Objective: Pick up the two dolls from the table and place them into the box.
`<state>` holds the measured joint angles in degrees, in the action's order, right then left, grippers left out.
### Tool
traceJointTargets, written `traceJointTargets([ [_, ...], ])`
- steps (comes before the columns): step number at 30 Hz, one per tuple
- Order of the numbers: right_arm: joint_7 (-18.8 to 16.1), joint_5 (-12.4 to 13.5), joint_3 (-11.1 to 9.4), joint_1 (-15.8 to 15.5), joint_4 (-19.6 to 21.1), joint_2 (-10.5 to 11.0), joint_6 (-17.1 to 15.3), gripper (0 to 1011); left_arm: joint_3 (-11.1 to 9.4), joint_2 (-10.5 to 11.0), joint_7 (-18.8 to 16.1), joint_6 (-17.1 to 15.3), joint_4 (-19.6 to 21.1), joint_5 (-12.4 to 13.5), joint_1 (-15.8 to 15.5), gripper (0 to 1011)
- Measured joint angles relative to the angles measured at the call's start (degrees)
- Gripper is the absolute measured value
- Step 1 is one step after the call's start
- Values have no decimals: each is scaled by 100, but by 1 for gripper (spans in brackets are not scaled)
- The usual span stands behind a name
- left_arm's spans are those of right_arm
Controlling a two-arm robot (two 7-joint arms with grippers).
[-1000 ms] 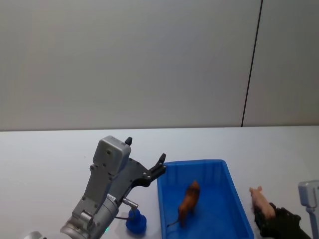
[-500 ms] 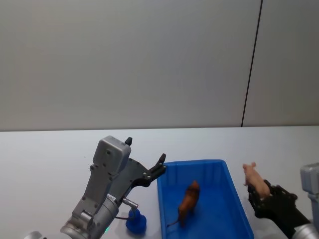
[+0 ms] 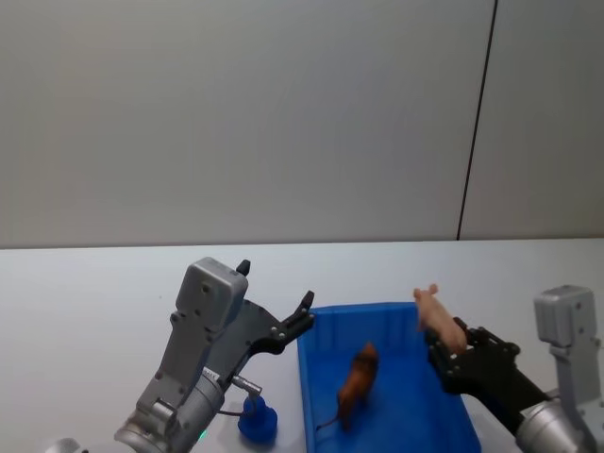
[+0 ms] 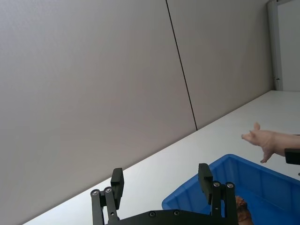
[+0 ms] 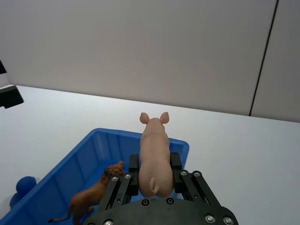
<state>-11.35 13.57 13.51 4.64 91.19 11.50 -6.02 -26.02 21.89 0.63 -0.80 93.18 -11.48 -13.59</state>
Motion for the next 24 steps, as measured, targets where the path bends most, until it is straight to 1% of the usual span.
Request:
traceJointTargets([
  [4,-78,-17,40,67,-95,-60,-14,381,0,0,0,0,0,0,0,1001],
  [7,-111,-33,66,105,-161,-100,-31,473,0,0,0,0,0,0,0,1001],
  [9,-118,-41,83,124,-202,-122,-40,506,0,0,0,0,0,0,0,1001],
  [10,-119,-43,85,128,-210,-125,-43,565,0,0,0,0,0,0,0,1001],
  [12,-120,-46,96,136,-246,-141,-47,615,0,0,0,0,0,0,0,1001],
  [13,-120,-46,98,138,-254,-144,-47,679,0,0,0,0,0,0,0,1001],
  [15,-119,-46,101,141,-274,-151,-47,710,0,0,0,0,0,0,0,1001],
  [16,-116,-45,102,141,-279,-152,-47,766,0,0,0,0,0,0,0,1002],
  [17,-113,-43,102,141,-284,-153,-47,766,0,0,0,0,0,0,0,1001],
  [18,-108,-40,102,141,-289,-153,-45,811,0,0,0,0,0,-1,0,1002],
  [19,-97,-33,102,140,-292,-153,-40,831,0,0,0,0,0,0,0,1002],
  [20,-89,-28,101,138,-293,-153,-35,886,0,0,0,0,0,0,0,1001],
  [21,-82,-23,100,135,-294,-153,-30,895,0,0,0,0,0,0,0,1002],
  [22,-75,-17,98,131,-294,-153,-26,935,0,0,0,0,0,0,0,1002],
  [24,-41,-4,89,120,-294,-149,-8,978,0,0,0,0,0,0,0,1001],
])
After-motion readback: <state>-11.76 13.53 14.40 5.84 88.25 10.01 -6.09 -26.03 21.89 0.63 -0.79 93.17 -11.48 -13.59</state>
